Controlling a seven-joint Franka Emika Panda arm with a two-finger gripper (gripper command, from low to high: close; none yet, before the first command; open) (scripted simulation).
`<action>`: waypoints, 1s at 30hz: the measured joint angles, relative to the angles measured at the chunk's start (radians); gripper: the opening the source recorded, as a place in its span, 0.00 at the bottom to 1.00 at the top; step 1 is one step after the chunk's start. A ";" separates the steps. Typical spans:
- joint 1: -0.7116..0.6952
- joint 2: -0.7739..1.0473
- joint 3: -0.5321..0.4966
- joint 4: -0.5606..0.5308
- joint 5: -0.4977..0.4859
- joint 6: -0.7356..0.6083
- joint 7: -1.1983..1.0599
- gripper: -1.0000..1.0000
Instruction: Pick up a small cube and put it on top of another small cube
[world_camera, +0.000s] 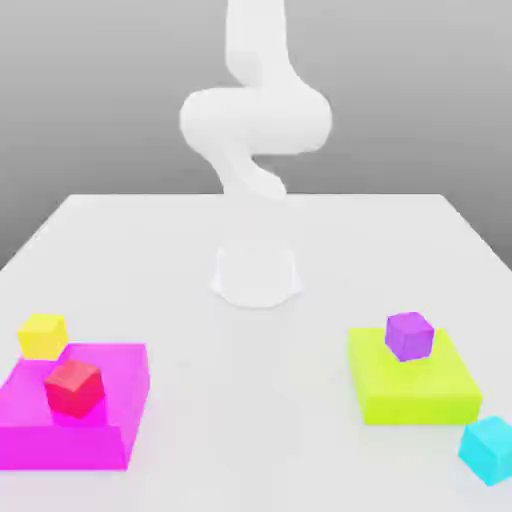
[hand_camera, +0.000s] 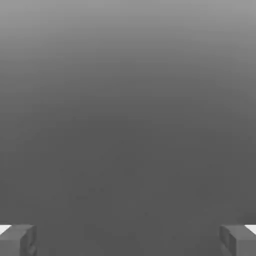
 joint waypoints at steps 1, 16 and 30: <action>-0.002 0.039 0.020 -0.001 -0.010 0.011 0.013 0.50; 0.022 0.586 0.266 -0.012 -0.194 0.162 0.223 0.50; 0.199 1.072 0.330 -0.020 -0.279 0.328 0.355 0.50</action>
